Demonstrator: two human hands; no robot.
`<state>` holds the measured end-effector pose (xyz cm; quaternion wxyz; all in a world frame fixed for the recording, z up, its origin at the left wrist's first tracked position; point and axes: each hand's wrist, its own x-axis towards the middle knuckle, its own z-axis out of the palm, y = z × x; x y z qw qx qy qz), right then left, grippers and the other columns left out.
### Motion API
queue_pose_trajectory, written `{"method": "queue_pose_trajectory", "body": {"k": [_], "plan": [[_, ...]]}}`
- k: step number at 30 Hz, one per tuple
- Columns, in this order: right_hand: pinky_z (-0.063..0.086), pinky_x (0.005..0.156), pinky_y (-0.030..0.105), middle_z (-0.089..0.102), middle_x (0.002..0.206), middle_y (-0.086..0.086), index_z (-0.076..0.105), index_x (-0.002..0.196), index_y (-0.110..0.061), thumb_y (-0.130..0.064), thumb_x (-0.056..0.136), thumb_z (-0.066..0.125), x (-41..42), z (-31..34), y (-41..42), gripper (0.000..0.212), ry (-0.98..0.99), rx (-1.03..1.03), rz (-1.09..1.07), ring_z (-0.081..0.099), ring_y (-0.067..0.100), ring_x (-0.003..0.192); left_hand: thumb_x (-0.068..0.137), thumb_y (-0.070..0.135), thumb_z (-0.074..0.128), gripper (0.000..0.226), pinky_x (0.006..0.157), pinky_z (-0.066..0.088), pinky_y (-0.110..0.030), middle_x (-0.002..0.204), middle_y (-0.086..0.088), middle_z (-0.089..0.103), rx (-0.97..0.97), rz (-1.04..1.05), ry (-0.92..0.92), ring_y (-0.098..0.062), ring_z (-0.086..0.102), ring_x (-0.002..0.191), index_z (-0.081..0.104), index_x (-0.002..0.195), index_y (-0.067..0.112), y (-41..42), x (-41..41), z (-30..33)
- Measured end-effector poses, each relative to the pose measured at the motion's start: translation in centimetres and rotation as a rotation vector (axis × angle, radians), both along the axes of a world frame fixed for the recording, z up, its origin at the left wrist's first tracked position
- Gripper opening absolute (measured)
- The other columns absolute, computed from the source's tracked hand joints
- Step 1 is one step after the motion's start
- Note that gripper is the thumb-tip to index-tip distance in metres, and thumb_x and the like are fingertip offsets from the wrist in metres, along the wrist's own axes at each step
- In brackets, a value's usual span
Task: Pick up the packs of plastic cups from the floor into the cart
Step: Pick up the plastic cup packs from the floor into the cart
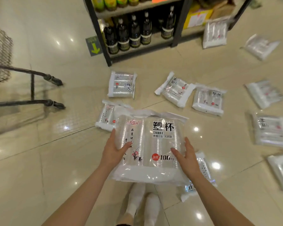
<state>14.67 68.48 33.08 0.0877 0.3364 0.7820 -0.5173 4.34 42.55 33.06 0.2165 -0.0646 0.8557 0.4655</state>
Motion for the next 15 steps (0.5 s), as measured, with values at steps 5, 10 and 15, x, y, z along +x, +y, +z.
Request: {"method": "queue_pose_trajectory", "body": {"k": [5,10,15], "plan": [[0.025,0.114,0.036,0.021,0.156,0.000,0.015,0.152,-0.021,-0.048,0.085,0.063,-3.4,7.9,-3.0,0.087,0.080,0.062,0.142,0.025,0.018,0.142,0.081,0.045,0.069,0.094,0.114,0.023,-0.033,0.157,0.003,0.023,-0.019,0.074,0.078,-0.015,0.022,0.143,0.012,0.152,0.024,-4.1,-0.8,8.0],[0.021,0.110,0.028,0.022,0.157,0.000,0.016,0.152,-0.017,-0.045,0.086,0.063,-9.3,13.2,-8.4,0.086,0.176,0.105,0.254,0.024,0.017,0.143,0.078,0.054,0.068,0.100,0.115,0.023,-0.037,0.157,0.000,0.023,-0.011,0.221,0.128,-0.018,0.021,0.144,0.011,0.153,0.022,-10.1,-3.3,13.3],[0.021,0.110,0.027,0.022,0.156,0.002,0.017,0.151,-0.016,-0.044,0.087,0.063,-16.1,15.4,-16.4,0.084,0.242,0.149,0.399,0.023,0.017,0.143,0.078,0.054,0.067,0.098,0.114,0.022,-0.033,0.158,0.002,0.020,0.023,0.334,0.187,-0.015,0.021,0.144,0.014,0.152,0.019,-18.2,-5.9,15.6]]}}
